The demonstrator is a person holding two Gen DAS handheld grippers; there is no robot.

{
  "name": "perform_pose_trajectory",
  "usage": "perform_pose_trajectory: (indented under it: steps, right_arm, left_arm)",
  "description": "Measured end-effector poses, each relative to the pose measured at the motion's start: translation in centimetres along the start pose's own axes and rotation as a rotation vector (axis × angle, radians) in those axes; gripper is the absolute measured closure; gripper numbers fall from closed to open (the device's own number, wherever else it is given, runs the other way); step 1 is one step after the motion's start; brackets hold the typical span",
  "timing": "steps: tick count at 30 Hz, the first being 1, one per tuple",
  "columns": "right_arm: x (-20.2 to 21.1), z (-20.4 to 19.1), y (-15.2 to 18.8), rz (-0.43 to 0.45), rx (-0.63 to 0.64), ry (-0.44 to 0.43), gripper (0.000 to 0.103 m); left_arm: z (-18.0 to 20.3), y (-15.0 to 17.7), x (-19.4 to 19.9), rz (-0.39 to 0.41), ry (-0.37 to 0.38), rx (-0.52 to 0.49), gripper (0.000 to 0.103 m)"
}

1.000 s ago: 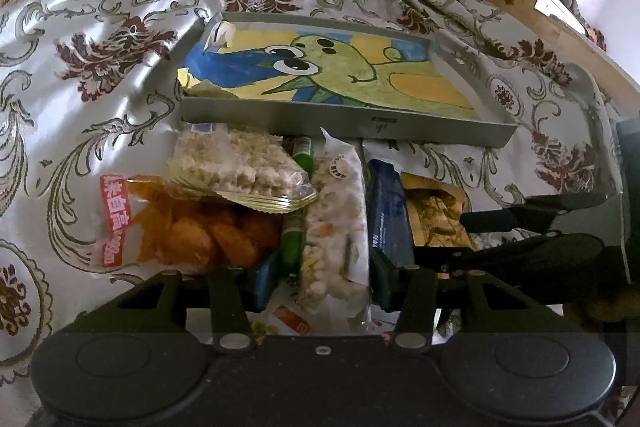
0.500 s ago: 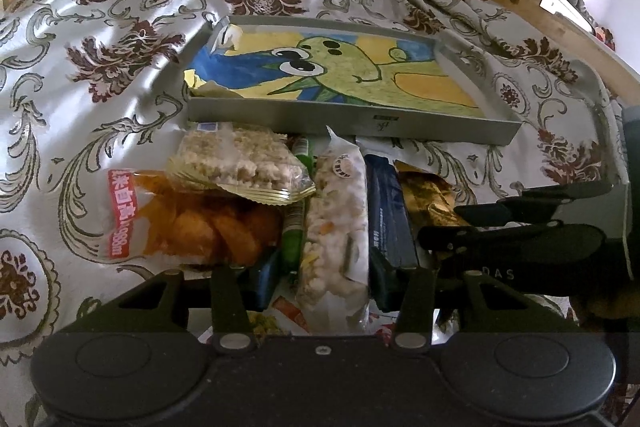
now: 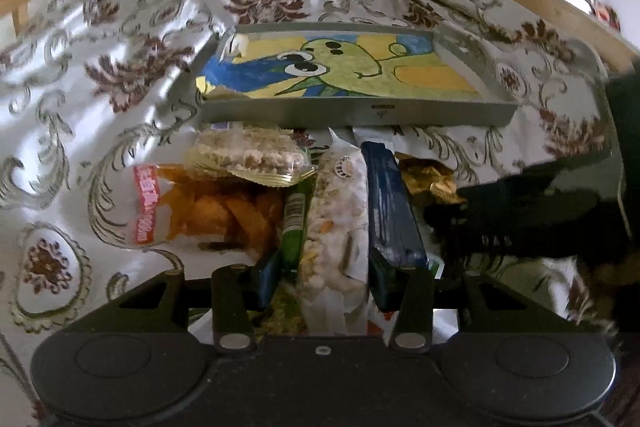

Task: Organize snacks
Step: 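Grasp the white peanut-bar pack with the left tool while the right tool grasps the gold foil packet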

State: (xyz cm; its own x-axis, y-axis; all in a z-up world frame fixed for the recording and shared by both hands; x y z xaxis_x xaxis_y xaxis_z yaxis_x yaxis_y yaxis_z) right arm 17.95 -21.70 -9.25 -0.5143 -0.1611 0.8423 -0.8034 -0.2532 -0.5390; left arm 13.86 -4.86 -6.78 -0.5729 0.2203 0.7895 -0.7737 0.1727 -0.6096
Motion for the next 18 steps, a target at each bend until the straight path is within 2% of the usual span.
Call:
perform_pose_trajectory:
  steps: [7, 10, 14, 18]
  right_arm:
    - [-0.1, 0.0, 0.0, -0.006, 0.002, -0.003, 0.064]
    - [-0.3, 0.1, 0.0, -0.008, 0.001, -0.007, 0.063]
    - [-0.4, 0.1, -0.1, -0.010, 0.001, -0.009, 0.063]
    - [-0.5, 0.2, -0.1, -0.010, 0.001, -0.009, 0.063]
  left_arm:
    - [1.4, 0.8, 0.0, 0.051, -0.078, -0.126, 0.053]
    - [1.5, 0.9, -0.2, 0.058, -0.093, -0.141, 0.051]
    - [1.7, 1.2, 0.0, 0.072, -0.134, -0.160, 0.042]
    - [1.9, 1.5, 0.2, 0.077, -0.160, -0.169, 0.040]
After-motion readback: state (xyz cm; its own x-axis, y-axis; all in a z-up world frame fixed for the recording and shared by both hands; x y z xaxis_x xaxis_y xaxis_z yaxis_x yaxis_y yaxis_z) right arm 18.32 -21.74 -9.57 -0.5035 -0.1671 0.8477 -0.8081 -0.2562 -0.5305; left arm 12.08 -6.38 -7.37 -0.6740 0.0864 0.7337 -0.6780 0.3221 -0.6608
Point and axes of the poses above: each gripper's, at about its wrist camera, not at the fingertips, and x roughly against the way its jaws point, z to its right, y to its underside, the point moved 1 cm from there along -x, roughly the way its jaws point, and after that the axes turned 6 degrees about -z, right-handed, at the moved point
